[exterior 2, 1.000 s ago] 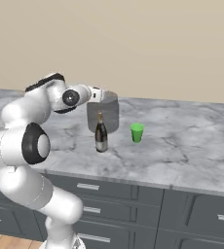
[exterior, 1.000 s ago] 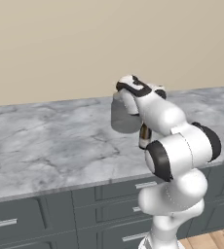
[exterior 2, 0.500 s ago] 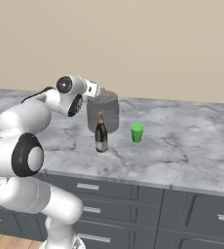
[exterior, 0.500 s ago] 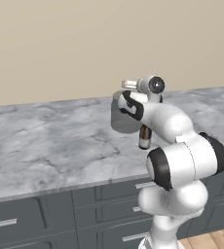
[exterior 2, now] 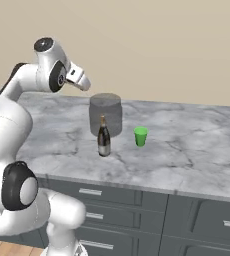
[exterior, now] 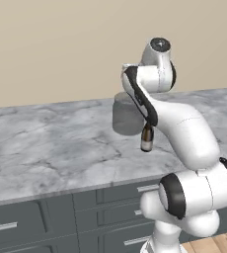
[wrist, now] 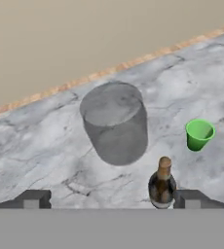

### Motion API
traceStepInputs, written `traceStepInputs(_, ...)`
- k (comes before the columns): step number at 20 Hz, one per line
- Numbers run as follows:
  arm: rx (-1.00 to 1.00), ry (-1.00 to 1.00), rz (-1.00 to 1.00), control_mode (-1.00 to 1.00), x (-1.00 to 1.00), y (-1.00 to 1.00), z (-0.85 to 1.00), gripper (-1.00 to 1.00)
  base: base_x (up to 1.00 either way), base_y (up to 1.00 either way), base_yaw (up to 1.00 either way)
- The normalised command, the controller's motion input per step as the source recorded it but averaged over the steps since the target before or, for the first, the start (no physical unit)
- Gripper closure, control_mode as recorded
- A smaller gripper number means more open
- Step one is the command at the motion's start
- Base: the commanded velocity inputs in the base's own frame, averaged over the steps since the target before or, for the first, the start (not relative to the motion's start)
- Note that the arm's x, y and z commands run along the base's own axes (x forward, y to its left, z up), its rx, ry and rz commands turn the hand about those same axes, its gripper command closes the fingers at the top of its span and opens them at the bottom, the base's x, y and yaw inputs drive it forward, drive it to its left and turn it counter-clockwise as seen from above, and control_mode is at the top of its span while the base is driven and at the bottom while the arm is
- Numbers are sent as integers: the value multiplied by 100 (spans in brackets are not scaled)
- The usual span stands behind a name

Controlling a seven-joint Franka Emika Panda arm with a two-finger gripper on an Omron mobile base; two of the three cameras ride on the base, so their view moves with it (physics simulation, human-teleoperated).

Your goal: Open the cabinet directly in front. Then move the wine and the cup to the dining counter with the jar on it.

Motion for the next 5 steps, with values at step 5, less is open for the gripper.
traceStepInputs(5,0,25,0,-100,-100,65,-21,-100,0,0,0)
